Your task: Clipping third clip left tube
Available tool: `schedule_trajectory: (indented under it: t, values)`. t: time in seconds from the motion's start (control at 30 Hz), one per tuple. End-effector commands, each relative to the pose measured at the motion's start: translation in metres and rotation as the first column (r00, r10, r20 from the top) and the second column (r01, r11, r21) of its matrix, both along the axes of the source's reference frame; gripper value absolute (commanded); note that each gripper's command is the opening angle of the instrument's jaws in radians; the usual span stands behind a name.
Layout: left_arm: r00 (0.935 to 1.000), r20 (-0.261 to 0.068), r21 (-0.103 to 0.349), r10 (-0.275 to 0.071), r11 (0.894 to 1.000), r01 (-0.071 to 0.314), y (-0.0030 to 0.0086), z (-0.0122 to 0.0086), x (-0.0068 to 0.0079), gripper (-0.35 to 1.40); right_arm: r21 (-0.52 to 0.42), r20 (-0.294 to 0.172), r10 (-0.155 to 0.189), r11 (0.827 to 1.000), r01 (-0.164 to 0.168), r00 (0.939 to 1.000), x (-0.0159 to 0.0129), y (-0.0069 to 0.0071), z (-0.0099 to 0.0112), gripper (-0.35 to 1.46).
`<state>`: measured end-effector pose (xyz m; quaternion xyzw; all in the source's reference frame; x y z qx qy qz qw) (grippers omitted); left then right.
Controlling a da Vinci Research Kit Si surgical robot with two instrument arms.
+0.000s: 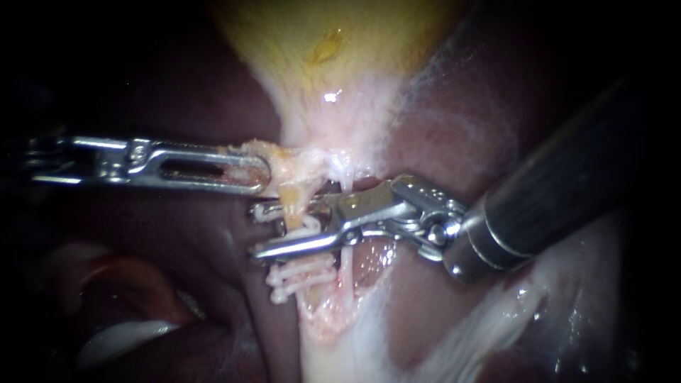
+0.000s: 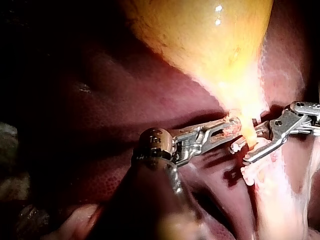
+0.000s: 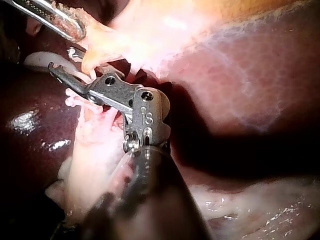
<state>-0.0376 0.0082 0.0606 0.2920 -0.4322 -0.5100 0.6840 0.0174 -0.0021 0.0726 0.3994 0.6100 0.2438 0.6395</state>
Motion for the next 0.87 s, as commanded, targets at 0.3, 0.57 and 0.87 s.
schedule_trajectory:
  t: [0.3,0.57,0.87]
  values:
    - [1.0000,0.000,0.000,0.000,1.000,0.000,0.0000,0.0000,0.0000,-0.35,0.002,0.008,0.013,1.000,-0.013,0.9999,-0.0004,-0.0002,0.0002,-0.35]
    - [1.0000,0.000,0.000,0.000,1.000,0.000,0.0000,0.0000,0.0000,-0.35,0.002,0.008,0.012,1.000,-0.012,0.9999,-0.0006,-0.0002,0.0001,-0.35]
    - [1.0000,0.000,0.000,0.000,1.000,0.000,0.0000,0.0000,0.0000,-0.35,0.008,0.009,0.012,1.000,-0.012,0.9999,-0.0007,-0.0002,0.0003,-0.35]
